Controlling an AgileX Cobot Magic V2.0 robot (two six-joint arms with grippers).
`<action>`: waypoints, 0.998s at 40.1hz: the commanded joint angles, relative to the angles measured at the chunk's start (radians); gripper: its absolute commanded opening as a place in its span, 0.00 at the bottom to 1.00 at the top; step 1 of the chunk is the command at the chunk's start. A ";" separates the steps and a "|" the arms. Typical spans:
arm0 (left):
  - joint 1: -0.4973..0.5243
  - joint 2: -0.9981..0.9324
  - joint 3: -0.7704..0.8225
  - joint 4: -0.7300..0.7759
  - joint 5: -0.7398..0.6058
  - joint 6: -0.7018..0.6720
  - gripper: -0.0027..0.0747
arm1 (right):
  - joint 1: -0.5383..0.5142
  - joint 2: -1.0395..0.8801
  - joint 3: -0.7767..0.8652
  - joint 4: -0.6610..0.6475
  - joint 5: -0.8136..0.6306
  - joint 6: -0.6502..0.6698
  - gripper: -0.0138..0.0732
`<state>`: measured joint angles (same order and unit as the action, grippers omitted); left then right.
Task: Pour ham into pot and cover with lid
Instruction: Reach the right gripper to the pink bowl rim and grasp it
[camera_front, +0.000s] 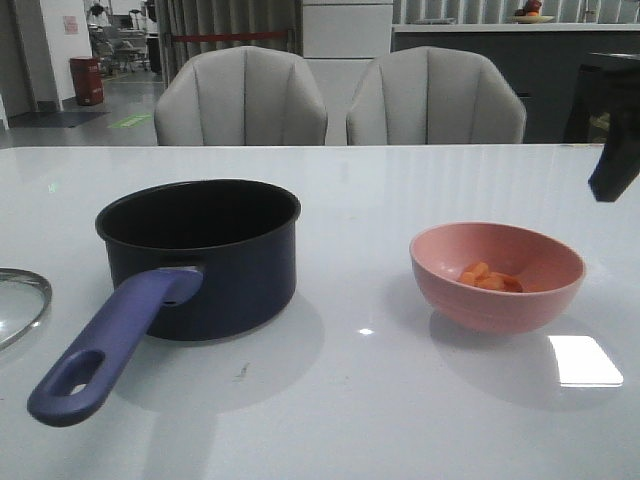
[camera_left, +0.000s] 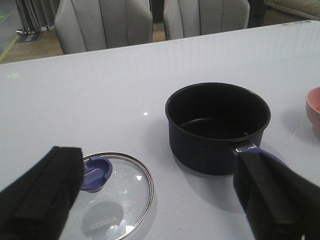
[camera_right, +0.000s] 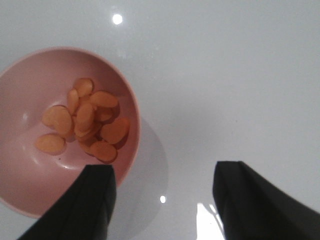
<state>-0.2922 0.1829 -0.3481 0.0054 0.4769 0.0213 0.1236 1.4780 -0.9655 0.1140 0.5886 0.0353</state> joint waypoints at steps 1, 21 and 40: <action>-0.007 0.010 -0.027 -0.005 -0.085 -0.004 0.86 | 0.012 0.053 -0.087 0.002 0.028 -0.023 0.76; -0.004 0.010 -0.027 -0.005 -0.085 -0.004 0.86 | 0.042 0.313 -0.211 0.010 0.001 -0.023 0.64; -0.004 0.010 -0.027 -0.005 -0.085 -0.004 0.86 | 0.042 0.341 -0.248 0.041 0.056 -0.019 0.33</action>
<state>-0.2922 0.1829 -0.3477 0.0054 0.4769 0.0213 0.1664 1.8577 -1.1720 0.1672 0.6220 0.0230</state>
